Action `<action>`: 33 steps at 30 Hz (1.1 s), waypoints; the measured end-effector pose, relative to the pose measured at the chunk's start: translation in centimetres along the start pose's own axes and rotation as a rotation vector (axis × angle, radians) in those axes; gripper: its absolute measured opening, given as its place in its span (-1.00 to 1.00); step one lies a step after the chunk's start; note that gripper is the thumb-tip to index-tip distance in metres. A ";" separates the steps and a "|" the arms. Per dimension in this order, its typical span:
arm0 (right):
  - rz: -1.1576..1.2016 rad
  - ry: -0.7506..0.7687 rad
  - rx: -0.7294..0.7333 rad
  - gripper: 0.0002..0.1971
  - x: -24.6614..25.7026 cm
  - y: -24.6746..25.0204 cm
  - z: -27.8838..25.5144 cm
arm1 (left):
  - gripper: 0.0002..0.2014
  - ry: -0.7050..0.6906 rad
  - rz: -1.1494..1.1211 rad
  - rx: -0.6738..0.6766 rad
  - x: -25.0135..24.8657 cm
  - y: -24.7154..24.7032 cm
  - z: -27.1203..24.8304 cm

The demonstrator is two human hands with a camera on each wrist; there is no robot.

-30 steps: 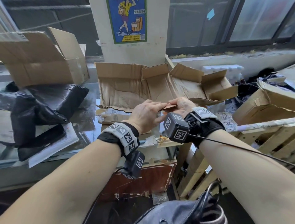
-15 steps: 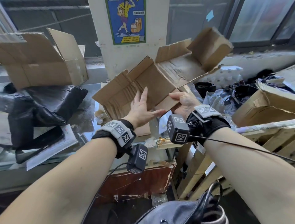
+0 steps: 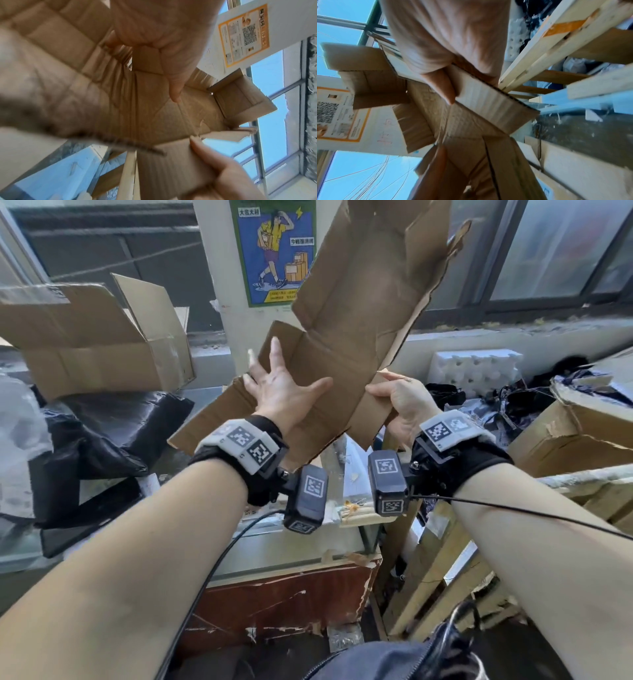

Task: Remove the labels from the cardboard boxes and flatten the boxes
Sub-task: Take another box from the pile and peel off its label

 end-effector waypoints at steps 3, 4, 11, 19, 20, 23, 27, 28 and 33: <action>-0.028 -0.001 0.047 -0.68 0.0 0.6 -0.1 | 0.03 0.040 0.085 0.101 1.0 0.8 0.8; -0.051 -0.001 0.059 -0.70 0.0 0.8 -0.2 | 0.02 0.042 0.132 0.129 1.2 1.0 0.8; -0.143 -0.051 0.184 -0.74 -0.6 1.0 -1.1 | 0.04 0.163 -0.035 0.171 1.6 1.9 0.8; -0.229 -0.118 0.246 -0.72 -1.5 1.9 -1.5 | 0.03 0.279 -0.257 -0.003 2.5 3.4 0.9; -0.240 -0.133 0.260 -0.70 -1.6 2.2 -1.6 | 0.08 0.288 -0.272 -0.007 2.9 3.6 0.8; -0.275 -0.162 0.299 -0.63 -1.9 2.8 -1.5 | 0.23 0.297 -0.323 0.019 4.6 3.1 1.4; -0.329 -0.173 0.345 -0.69 -2.2 2.6 -1.7 | -0.38 0.197 -0.353 0.219 3.2 2.5 0.0; -0.318 -0.165 0.338 -0.72 -2.2 2.6 -1.7 | -0.46 0.177 -0.305 0.268 3.2 2.2 0.0; -0.331 -0.058 0.199 -0.69 -1.3 3.8 -1.3 | -0.61 0.105 -0.276 0.264 3.4 2.3 -0.1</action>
Point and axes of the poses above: each hand's wrist, its own z-axis towards the middle knuckle, its own y-axis out of the back of the hand, x = y × z, the point moved 5 cm from there along z, towards the middle knuckle, and after that the axes turned 3 degrees about -y, right-handed, at the moved point
